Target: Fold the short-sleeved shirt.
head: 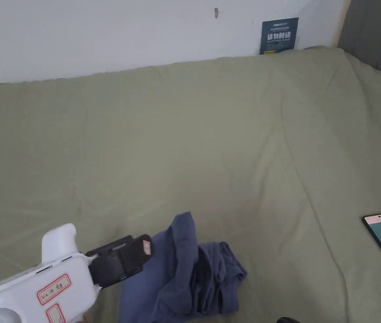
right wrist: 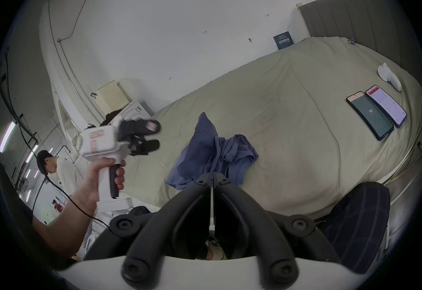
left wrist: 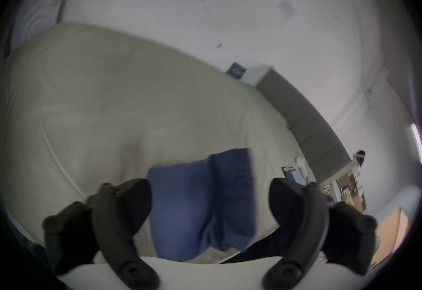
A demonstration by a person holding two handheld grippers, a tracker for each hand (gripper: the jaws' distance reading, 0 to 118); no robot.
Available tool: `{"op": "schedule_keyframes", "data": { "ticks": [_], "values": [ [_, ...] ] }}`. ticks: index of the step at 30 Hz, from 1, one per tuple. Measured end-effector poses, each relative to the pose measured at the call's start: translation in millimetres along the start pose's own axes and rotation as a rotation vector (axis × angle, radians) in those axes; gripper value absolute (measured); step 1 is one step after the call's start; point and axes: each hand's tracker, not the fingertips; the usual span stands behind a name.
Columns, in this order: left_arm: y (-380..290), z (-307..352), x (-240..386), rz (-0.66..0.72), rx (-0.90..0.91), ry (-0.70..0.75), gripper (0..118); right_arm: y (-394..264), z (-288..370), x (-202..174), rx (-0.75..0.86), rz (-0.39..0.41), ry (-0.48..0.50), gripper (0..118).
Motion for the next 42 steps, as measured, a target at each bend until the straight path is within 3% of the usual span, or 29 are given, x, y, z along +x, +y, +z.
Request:
{"op": "schedule_keyframes", "data": {
  "ticks": [1, 3, 8, 11, 12, 15, 17, 20, 22, 23, 24, 25, 26, 28, 30, 32, 34, 36, 40, 41, 42],
  "values": [
    [-4.6, -16.2, -7.0, 0.045, -0.041, -0.061, 87, -0.6, -0.2, -0.2, -0.003, 0.003, 0.0, 3],
    [-19.3, -46.2, -1.8, 0.113, -0.113, -0.146, 31, -1.0, -0.8, -0.6, -0.015, 0.007, -0.005, 3],
    [-67.7, -127.4, 53.9, 0.086, -0.284, -0.433, 30, 2.8, 1.5, -0.5, -0.012, 0.004, -0.028, 3],
    [-92.3, -162.9, 61.5, 0.075, -0.359, -0.342, 27, 11.4, 1.9, -1.2, -0.006, 0.011, -0.039, 3],
    [-92.4, -160.8, 61.5, 0.064, -0.328, -0.377, 27, 15.6, -0.6, -1.2, -0.008, 0.014, -0.038, 3],
    [-82.1, -128.7, 63.8, 0.014, -0.308, -0.388, 28, 33.2, -24.1, -1.2, -0.005, 0.018, 0.001, 3],
    [-73.4, -83.3, 58.3, -0.076, -0.253, -0.353, 28, 44.1, -54.0, 2.0, 0.012, -0.021, 0.07, 3],
    [-67.9, -22.8, 31.5, -0.109, -0.179, -0.279, 31, 47.4, -116.4, 21.6, -0.045, -0.134, 0.199, 3],
    [-60.8, 7.6, 1.2, -0.072, -0.147, -0.242, 42, 38.2, -163.0, 40.8, -0.169, -0.2, 0.262, 3],
    [-56.9, 19.7, -14.8, -0.046, -0.126, -0.235, 55, 28.8, -184.3, 51.7, -0.227, -0.22, 0.277, 3],
    [-53.1, 25.7, -29.6, -0.021, -0.109, -0.247, 82, 20.9, -198.2, 59.4, -0.27, -0.228, 0.246, 3],
    [-48.8, 27.7, -44.7, 0.005, -0.091, -0.256, 103, 15.0, -202.8, 64.8, -0.283, -0.202, 0.132, 3],
    [-45.8, 26.3, -60.6, 0.051, -0.069, -0.289, 117, 8.4, -208.3, 74.5, -0.307, -0.196, 0.075, 3],
    [-42.2, 15.0, -86.0, 0.181, -0.069, -0.387, 118, 8.7, -203.0, 85.8, -0.26, -0.267, 0.18, 3],
    [-43.1, -18.8, -99.1, 0.322, -0.14, -0.506, 118, 16.3, -197.7, 77.9, -0.266, -0.244, 0.144, 3],
    [-51.1, -58.4, -100.5, 0.376, -0.234, -0.58, 118, 18.5, -197.2, 74.5, -0.269, -0.205, 0.149, 3],
    [-65.7, -101.6, -94.5, 0.366, -0.347, -0.587, 118, 18.2, -197.3, 73.3, -0.271, -0.206, 0.154, 3],
    [-63.7, -111.5, -79.3, 0.253, -0.244, -0.761, 118, 17.0, -193.6, 76.1, -0.26, -0.219, 0.177, 3],
    [-57.5, -124.3, -58.3, 0.272, -0.309, -0.65, 118, 12.2, -184.1, 80.2, -0.239, -0.235, 0.205, 3],
    [-55.8, -122.6, -57.4, 0.321, -0.326, -0.606, 106, 10.1, -181.7, 81.3, -0.237, -0.235, 0.205, 3],
    [-53.0, -118.7, -57.6, 0.349, -0.317, -0.572, 41, 8.4, -179.7, 81.9, -0.236, -0.233, 0.205, 3]
  ]
}}
